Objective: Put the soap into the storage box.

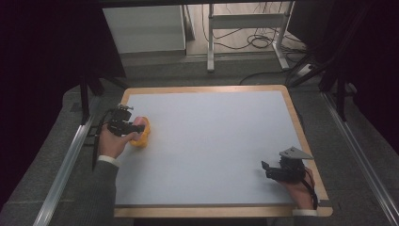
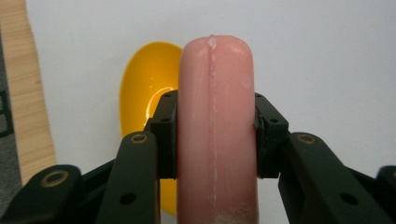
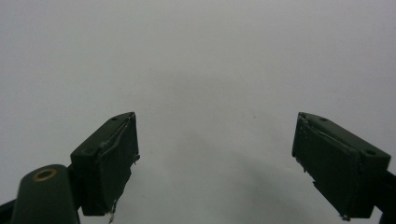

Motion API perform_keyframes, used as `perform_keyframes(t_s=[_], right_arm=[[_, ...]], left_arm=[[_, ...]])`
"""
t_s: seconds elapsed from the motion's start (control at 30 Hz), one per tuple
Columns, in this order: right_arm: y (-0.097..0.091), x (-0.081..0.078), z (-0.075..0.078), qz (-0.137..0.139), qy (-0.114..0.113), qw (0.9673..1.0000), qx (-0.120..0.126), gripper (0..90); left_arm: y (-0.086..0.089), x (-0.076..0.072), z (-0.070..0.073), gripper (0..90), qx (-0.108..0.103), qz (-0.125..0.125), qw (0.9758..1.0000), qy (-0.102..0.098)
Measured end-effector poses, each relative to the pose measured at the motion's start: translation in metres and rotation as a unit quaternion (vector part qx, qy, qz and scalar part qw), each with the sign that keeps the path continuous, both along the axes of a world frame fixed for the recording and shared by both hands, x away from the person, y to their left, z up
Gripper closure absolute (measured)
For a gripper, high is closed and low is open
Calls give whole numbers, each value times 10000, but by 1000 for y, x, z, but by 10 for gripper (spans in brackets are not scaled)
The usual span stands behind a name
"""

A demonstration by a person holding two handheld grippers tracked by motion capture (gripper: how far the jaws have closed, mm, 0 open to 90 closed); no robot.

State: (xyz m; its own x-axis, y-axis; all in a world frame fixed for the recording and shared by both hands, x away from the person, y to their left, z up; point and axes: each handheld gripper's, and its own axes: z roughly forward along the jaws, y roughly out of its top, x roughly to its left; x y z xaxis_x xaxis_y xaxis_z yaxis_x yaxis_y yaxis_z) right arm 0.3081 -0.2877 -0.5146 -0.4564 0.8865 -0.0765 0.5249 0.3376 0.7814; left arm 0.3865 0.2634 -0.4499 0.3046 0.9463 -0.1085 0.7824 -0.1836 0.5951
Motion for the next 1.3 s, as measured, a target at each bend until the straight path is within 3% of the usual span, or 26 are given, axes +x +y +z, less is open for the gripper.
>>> perform_keyframes(t_s=[0.37, 0.53, 0.83, 0.9, 0.97, 1.1, 1.3], right_arm=[[-1, 1, -3, -28, 77, 9999, -71, 142], [-2, 1, -3, -47, 68, 9999, -81, 142], [0, 0, -1, 3, 34, 10000, 32, 142], [0, 0, -1, -28, 36, 10000, 14, 142], [-1, 0, -1, -36, 38, 10000, 21, 142], [0, 0, -1, -48, 36, 10000, 8, 142], [1, 0, -2, -33, 41, 10000, -22, 142]], left_arm=[[5, 15, -12, 604, 1, 157, 9998, 158], [4, 21, -24, 603, 48, 224, 9994, 274], [5, 21, -37, 600, 68, 228, 9990, 367], [6, 19, -34, 573, -7, 280, 9994, 205], [7, 16, -27, 470, -24, 317, 9995, 77], [7, 10, -19, 263, 41, 239, 9997, 16], [4, -2, -11, 210, -114, -81, 9996, -226]])
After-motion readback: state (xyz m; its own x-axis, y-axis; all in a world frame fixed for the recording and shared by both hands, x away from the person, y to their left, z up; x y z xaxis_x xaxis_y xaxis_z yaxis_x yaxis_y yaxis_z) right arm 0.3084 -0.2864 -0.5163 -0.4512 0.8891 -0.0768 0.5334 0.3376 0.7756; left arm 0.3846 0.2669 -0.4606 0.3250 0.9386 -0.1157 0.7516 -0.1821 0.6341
